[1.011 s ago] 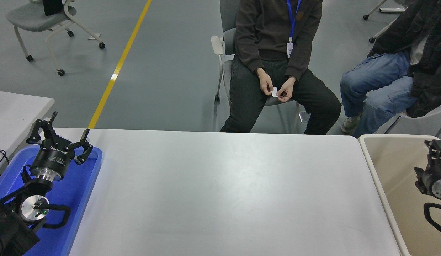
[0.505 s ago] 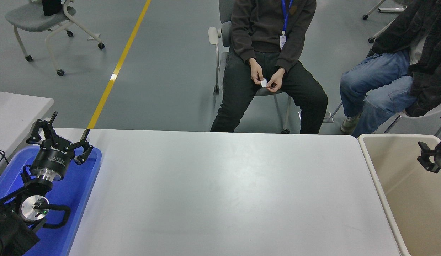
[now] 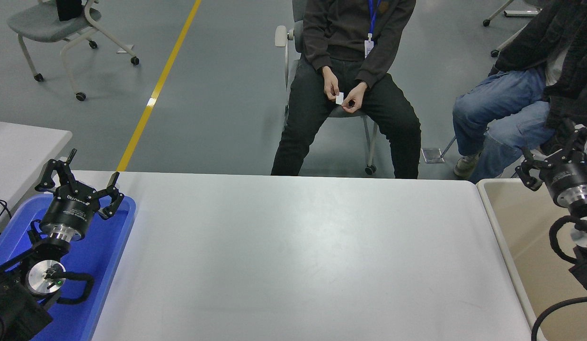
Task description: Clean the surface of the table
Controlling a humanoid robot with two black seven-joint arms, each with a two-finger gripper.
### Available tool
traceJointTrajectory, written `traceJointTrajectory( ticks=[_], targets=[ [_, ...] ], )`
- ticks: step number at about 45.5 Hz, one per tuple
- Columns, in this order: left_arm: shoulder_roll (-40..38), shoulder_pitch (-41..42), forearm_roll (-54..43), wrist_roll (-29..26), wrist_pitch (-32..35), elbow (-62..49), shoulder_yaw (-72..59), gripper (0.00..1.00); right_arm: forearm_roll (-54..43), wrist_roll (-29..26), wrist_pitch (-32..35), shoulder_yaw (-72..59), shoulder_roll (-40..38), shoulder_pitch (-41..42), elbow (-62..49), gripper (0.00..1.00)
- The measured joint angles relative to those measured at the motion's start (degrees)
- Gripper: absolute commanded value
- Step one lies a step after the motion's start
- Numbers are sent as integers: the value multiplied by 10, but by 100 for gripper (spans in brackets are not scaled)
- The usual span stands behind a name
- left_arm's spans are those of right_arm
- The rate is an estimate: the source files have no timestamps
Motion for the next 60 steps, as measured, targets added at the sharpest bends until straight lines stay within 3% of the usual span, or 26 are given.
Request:
traceJointTrajectory(
  ticks=[10,26,42,60],
  targets=[
    [0,0,0,0,0,0,0,100,-6,2,-98,-5,-23,-42,150,100],
    [0,0,0,-1,0,0,0,100,-95,11,-206,45,30,-78,227,100],
    [0,0,0,-1,0,0,0,100,-178,55,-243,149,78,-122,279,100],
    [0,0,0,-1,0,0,0,100,-202,80,-249,176,94,-140,289,100]
  ],
)
